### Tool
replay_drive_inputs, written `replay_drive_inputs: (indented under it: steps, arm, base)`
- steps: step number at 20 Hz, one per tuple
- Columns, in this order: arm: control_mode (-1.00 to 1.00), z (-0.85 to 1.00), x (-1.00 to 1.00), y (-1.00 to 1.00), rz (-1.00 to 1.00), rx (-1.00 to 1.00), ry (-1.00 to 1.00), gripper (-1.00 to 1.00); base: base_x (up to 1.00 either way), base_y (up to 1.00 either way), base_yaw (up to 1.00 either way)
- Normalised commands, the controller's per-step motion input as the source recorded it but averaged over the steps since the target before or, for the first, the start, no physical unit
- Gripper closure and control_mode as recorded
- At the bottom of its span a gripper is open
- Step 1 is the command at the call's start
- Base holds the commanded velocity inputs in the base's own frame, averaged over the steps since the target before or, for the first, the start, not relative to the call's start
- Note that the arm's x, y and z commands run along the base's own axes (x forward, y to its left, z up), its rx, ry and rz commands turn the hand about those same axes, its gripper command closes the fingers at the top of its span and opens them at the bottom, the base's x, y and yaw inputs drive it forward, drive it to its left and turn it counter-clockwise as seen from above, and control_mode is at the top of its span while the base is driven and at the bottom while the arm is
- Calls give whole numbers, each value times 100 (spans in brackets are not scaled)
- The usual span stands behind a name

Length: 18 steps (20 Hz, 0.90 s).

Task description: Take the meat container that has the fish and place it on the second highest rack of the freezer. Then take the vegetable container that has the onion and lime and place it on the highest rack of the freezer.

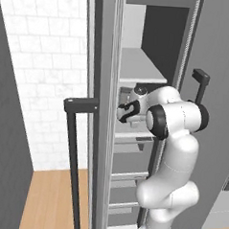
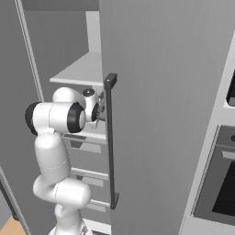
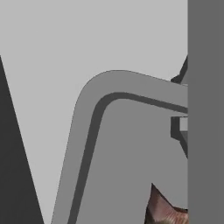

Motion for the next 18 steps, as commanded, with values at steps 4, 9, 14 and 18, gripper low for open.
replay_drive_inputs:
  steps: [4,9,14,18]
  arm:
    - [-100,0,0,0,0,0,0,-100]
    - [-100,0,0,0,0,0,0,-100]
    - [-100,10,-44,0,0,0,-7,-100]
    - [-100,34,-43,0,0,0,-10,-100]
  base:
    - [0,0,0]
    - [0,0,0]
    - [0,0,0]
    - [0,0,0]
